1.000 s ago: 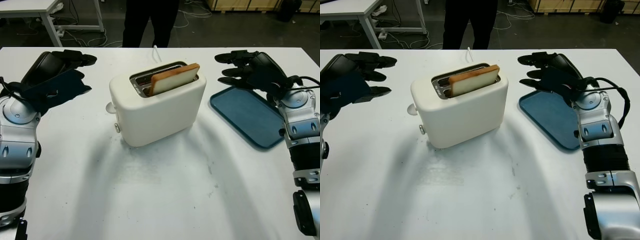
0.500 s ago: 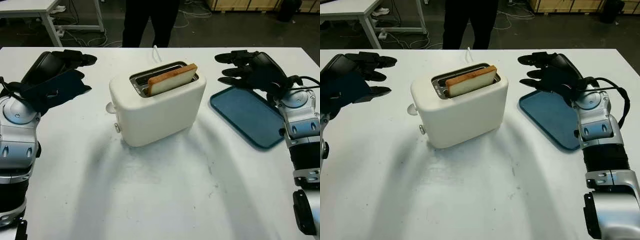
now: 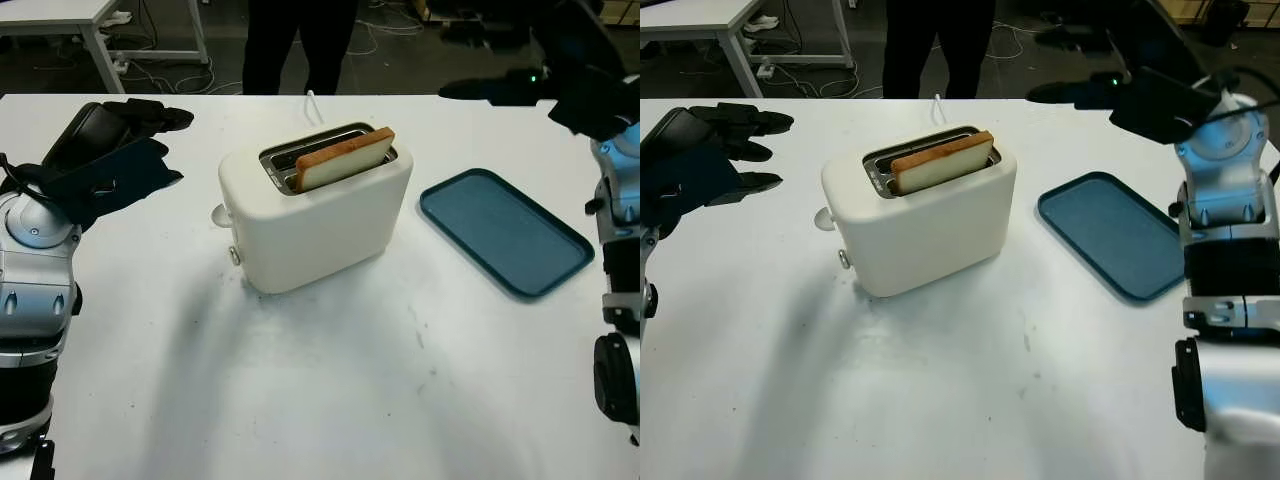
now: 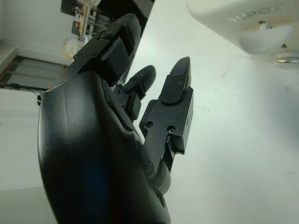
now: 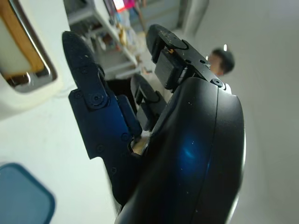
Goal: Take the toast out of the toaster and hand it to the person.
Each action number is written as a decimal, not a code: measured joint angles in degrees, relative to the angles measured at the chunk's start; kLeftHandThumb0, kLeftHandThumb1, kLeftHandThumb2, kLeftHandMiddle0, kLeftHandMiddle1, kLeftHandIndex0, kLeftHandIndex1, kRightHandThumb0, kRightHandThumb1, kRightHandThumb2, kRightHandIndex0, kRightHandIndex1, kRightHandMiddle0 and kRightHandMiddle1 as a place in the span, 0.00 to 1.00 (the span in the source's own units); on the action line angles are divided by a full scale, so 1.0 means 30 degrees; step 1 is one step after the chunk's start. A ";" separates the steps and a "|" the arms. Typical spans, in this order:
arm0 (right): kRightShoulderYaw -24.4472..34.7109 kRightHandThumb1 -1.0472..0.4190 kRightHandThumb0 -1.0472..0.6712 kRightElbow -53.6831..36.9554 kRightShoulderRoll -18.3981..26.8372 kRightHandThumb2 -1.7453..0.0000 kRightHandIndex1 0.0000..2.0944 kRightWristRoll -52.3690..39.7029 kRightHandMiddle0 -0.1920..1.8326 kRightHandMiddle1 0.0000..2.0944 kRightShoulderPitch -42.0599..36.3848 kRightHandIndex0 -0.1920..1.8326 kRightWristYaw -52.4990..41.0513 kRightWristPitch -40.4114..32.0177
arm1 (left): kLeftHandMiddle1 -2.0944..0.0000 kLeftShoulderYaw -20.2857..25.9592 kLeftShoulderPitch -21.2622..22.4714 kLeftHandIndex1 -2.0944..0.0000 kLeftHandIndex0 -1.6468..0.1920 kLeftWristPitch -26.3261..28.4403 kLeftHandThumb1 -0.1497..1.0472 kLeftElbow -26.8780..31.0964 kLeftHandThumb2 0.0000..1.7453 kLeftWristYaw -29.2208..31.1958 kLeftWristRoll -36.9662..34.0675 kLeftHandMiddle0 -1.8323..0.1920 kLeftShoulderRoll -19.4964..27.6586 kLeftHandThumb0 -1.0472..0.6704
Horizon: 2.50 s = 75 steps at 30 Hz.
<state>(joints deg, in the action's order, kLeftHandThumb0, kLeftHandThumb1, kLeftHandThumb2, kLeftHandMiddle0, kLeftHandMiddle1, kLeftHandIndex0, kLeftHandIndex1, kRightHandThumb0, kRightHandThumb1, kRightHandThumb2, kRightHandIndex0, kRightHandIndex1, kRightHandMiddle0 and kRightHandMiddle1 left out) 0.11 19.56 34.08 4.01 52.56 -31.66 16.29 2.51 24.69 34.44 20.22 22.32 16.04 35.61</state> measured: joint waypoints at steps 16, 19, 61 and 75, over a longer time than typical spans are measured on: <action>-0.3617 0.27 0.15 -0.1102 -0.0949 1.00 0.31 0.2483 0.45 0.03 0.0450 0.31 -0.1358 0.1230 | 0.70 0.0014 -0.0011 1.00 0.55 -0.0119 0.89 -0.0007 0.07 -0.0118 -0.0007 0.69 -0.0007 0.60; -0.4027 0.28 0.16 -0.0616 -0.1373 1.00 0.42 0.2825 0.45 0.03 0.0415 0.25 -0.1274 0.1517 | 0.70 0.0014 -0.0011 1.00 0.55 -0.0119 0.89 -0.0007 0.07 -0.0120 -0.0007 0.68 -0.0007 0.60; -0.5492 0.09 0.33 0.5243 -0.3044 0.96 0.69 0.5360 0.55 0.47 0.0737 0.60 0.0453 0.4690 | 0.70 -0.0015 -0.0106 1.00 0.55 -0.0088 0.89 -0.0054 0.08 -0.0189 0.0002 0.69 -0.0111 0.58; -0.5835 0.09 0.27 0.5013 -0.3025 0.74 0.83 0.6847 0.53 0.83 0.0904 0.67 0.1725 0.4820 | 0.71 0.0013 -0.0136 1.00 0.55 -0.0118 0.89 0.0062 0.08 -0.0236 0.0034 0.69 -0.0251 0.60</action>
<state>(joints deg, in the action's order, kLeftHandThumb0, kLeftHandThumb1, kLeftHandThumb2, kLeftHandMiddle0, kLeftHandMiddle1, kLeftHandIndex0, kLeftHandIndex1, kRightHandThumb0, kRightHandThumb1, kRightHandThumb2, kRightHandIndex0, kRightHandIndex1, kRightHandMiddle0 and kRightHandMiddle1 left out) -17.39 34.60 25.00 24.56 55.28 -26.49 30.75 2.55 24.28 34.09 20.41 21.62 16.14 34.86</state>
